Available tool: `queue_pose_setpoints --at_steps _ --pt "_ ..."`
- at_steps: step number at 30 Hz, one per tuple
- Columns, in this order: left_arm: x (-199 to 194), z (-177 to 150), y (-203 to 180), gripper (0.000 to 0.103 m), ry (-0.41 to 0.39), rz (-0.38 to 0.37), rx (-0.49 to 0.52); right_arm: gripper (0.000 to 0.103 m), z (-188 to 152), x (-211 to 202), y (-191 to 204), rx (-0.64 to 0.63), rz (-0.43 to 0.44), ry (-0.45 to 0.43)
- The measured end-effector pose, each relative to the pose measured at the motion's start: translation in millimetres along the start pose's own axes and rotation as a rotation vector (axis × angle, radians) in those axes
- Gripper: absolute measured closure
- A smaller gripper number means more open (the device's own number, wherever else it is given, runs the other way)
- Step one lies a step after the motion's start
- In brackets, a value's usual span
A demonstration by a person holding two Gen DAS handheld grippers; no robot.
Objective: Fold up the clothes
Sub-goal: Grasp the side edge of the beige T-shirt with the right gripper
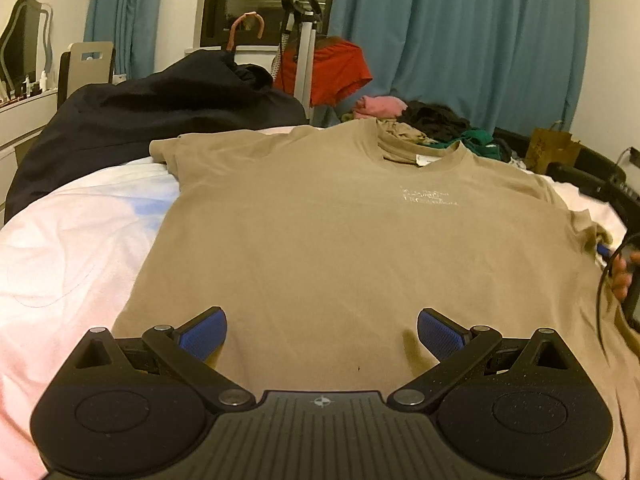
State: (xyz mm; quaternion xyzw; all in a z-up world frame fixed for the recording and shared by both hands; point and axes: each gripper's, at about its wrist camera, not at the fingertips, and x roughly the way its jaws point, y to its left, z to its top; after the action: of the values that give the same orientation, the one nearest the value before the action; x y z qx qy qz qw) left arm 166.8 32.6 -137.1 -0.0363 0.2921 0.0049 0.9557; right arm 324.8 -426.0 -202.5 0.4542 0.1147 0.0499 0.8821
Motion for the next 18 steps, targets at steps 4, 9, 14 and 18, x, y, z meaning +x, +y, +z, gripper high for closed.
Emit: queue_pose_setpoints --at_steps 4,9,14,18 --pt "8 -2 -3 0.0 0.008 0.012 0.011 0.01 4 12 -7 -0.033 -0.031 0.023" --pt "14 -3 -7 0.0 0.016 0.028 0.033 0.01 -4 31 7 -0.15 -0.143 0.039" --pt "14 -5 -5 0.0 0.013 0.024 0.034 0.013 -12 20 11 -0.146 -0.214 -0.026" --pt "13 -4 -3 0.0 0.01 0.013 0.028 0.038 -9 5 2 -0.096 -0.269 -0.047"
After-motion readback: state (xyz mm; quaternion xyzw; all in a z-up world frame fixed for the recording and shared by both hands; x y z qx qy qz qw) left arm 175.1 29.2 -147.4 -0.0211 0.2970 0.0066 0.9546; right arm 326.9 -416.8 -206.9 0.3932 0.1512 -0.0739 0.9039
